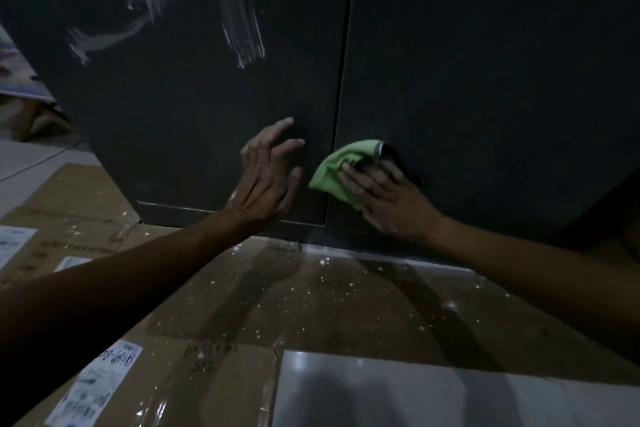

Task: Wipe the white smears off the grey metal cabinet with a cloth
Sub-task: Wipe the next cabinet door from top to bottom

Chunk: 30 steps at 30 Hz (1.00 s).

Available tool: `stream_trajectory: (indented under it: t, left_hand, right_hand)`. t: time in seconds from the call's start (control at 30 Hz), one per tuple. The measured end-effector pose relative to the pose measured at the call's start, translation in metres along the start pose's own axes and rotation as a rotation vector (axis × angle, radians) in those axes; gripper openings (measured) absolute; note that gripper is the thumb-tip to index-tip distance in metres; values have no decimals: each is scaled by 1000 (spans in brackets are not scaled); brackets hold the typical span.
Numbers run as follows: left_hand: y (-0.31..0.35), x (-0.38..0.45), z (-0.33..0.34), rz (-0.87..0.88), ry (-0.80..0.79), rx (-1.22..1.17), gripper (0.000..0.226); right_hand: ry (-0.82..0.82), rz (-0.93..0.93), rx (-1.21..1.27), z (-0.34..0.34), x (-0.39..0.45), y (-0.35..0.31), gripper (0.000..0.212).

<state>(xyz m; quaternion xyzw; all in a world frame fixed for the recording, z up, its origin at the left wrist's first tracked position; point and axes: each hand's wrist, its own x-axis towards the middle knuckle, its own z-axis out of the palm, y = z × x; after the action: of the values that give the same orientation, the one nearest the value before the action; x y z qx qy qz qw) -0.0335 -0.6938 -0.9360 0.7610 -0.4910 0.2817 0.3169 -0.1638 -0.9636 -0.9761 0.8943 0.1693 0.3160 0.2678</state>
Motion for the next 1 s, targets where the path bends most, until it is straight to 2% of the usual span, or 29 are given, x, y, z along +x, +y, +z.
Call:
stream_trajectory:
  t: [0.23,0.37,0.5,0.63,0.73,0.87,0.93,1.0]
  left_hand:
    - [-12,-30,-4,93,-163,60,45]
    - [-9,-32,-8,158,-209,112,46]
    - [-1,-23,-3,174,-230,110,47]
    - [14,-9,8,197,-221,90,48]
    - [24,-2,19,224,-203,73,48]
    - [33,6,36,229,-189,55,48]
    - [37,8,44,228,-174,45,49]
    - [40,8,51,250,-167,50,51]
  right_hand:
    - [-273,-306,-31,28,-42,-27,74]
    - [-189,-366,-72,28,-39,-19,68]
    - [-254,-425,-109,16,-53,1,50]
    - [-320,-272,-55,-19,-86,48,59]
    - [-200,-108,-35,-47,-95,90,63]
    - [-123,116,-111,-77,-85,139,78]
    - [-85,189,-113,-78,-80,137,81]
    - [-21,252,-64,-70,-76,120,76]
